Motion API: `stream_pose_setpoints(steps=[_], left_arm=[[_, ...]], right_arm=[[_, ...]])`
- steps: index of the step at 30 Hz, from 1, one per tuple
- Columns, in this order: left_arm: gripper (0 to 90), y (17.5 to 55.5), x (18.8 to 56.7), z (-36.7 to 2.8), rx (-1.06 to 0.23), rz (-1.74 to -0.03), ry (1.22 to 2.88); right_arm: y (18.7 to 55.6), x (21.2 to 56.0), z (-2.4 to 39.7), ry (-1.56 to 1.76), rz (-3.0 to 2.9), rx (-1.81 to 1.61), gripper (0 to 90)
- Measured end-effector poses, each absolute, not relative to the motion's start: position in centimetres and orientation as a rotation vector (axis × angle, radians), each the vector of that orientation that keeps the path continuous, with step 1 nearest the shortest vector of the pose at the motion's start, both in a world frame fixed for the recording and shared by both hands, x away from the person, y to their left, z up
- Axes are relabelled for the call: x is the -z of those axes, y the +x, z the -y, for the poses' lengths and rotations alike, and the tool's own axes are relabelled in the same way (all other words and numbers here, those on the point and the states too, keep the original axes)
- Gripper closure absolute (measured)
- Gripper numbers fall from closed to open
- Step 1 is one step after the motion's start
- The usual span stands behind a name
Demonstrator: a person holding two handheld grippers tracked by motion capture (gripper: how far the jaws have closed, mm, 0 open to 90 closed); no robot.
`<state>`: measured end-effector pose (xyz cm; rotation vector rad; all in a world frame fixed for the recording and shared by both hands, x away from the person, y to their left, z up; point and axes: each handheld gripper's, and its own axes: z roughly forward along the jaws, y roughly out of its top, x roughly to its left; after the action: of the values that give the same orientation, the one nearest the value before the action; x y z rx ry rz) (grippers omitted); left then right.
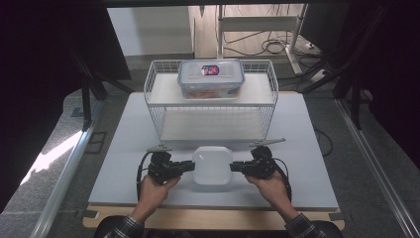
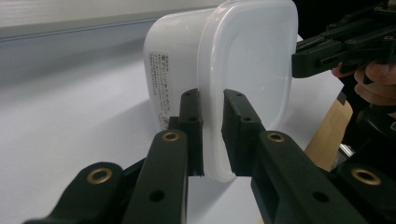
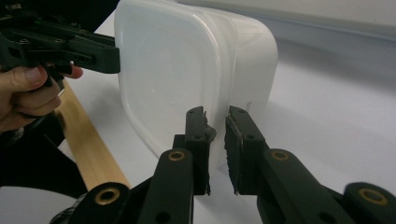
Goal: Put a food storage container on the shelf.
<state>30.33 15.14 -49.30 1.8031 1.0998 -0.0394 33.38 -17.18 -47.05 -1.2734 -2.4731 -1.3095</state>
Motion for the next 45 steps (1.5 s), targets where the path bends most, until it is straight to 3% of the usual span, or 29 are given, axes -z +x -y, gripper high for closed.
stream_pose_setpoints(steps=[16, 45], left_arm=[[79.7, 30.1, 45.1, -15.5, -0.073, -1.008, 1.783], [80.0, 32.9, 35.8, -15.7, -0.206, -0.915, 1.726]], right_arm=[[33.4, 43.8, 17.2, -1.164, 2.539, 1.486, 79.4], [36.1, 34.5, 17.1, -1.134, 2.564, 1.669, 79.0]])
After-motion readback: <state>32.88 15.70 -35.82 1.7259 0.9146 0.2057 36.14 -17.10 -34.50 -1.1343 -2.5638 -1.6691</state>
